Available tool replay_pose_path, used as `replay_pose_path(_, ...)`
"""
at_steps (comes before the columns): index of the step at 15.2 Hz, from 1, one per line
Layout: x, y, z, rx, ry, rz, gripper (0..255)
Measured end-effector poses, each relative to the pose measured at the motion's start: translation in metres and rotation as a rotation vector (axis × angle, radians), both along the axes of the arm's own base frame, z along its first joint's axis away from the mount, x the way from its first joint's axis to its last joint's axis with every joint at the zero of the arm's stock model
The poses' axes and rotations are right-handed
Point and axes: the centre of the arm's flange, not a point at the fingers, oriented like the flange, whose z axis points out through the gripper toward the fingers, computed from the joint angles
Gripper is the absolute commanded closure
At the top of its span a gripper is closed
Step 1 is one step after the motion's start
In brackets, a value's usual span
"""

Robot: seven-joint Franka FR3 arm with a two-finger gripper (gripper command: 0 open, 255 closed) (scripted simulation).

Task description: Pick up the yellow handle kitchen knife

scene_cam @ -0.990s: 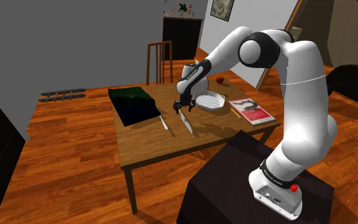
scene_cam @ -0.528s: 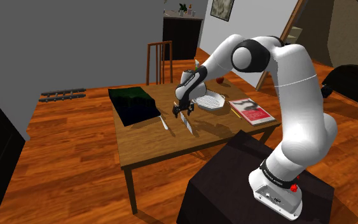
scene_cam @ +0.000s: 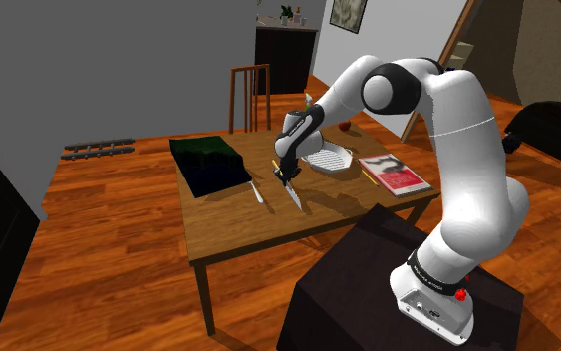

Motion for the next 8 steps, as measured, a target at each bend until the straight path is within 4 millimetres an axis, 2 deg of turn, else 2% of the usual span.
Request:
replay_pose_path(4, 0.000, 0.000, 0.003, 0.000, 0.000, 0.000, 255)
replay_pose_path(8, -0.001, 0.000, 0.022, 0.000, 0.000, 0.000, 255)
